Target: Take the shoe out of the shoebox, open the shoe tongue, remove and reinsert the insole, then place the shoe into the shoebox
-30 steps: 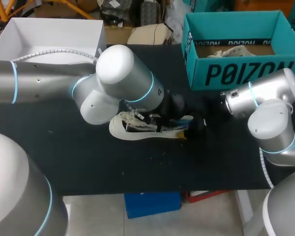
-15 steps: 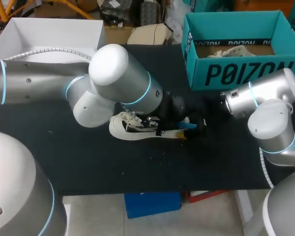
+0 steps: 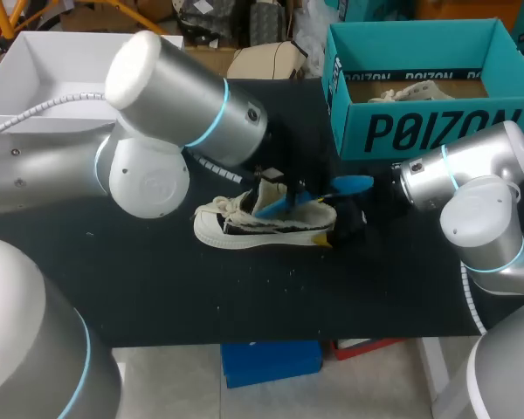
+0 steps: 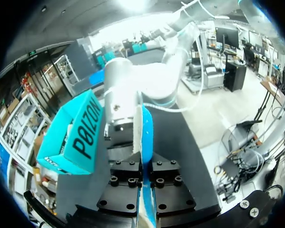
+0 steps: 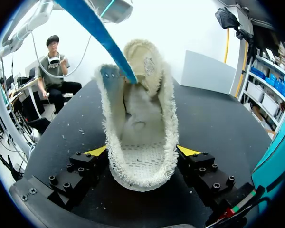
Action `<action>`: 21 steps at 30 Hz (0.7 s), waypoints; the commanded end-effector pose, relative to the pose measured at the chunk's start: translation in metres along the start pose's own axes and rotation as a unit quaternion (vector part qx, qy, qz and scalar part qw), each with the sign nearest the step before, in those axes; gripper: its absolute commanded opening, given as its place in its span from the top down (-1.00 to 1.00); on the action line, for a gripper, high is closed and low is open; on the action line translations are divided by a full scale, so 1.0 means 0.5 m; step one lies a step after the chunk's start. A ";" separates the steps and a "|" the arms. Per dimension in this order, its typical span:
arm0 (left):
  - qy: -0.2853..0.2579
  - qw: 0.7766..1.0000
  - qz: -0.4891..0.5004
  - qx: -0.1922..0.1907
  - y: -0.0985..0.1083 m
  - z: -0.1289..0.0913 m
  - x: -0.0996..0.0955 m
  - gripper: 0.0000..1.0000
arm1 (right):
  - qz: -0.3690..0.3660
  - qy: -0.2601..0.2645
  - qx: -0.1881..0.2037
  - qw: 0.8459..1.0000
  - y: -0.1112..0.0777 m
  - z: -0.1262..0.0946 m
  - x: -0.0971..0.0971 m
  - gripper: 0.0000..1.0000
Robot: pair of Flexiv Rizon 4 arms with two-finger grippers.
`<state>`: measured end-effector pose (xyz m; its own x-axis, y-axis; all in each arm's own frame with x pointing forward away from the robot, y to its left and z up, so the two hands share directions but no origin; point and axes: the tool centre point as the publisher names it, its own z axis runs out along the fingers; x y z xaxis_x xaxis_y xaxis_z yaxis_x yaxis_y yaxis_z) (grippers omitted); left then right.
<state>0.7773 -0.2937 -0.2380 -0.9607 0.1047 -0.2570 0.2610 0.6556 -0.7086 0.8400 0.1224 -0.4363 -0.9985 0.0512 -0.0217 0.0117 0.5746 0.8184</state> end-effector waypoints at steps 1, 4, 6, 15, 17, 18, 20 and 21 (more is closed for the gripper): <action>0.023 0.992 -0.010 0.128 -0.037 -0.049 -0.021 1.00 | 0.001 0.000 0.001 1.000 -0.006 0.004 -0.001 1.00; 0.025 0.993 -0.002 0.118 -0.066 -0.067 -0.029 1.00 | 0.001 0.000 0.001 1.000 -0.006 0.004 -0.001 1.00; 0.025 0.993 -0.002 0.118 -0.066 -0.067 -0.029 1.00 | 0.001 0.000 0.001 1.000 -0.006 0.004 -0.001 1.00; 0.025 0.993 -0.002 0.118 -0.066 -0.067 -0.029 1.00 | 0.001 0.000 0.001 1.000 -0.006 0.004 -0.001 1.00; 0.025 0.993 -0.002 0.118 -0.066 -0.067 -0.029 1.00 | 0.001 0.000 0.001 1.000 -0.006 0.004 -0.001 1.00; 0.025 0.993 -0.002 0.118 -0.066 -0.067 -0.029 1.00 | 0.001 0.000 0.001 1.000 -0.006 0.004 -0.001 1.00; 0.025 0.993 -0.002 0.118 -0.066 -0.067 -0.029 1.00 | 0.001 0.000 0.001 1.000 -0.006 0.004 -0.001 1.00; 0.025 0.993 -0.002 0.118 -0.066 -0.067 -0.029 1.00 | 0.001 0.000 0.001 1.000 -0.006 0.004 -0.001 1.00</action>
<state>0.7798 -0.2912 -0.1875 -0.9642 0.1451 -0.2220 0.2644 0.4641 -0.8454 0.8400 0.1224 -0.4363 -0.9985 0.0512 -0.0217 0.0117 0.5746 0.8184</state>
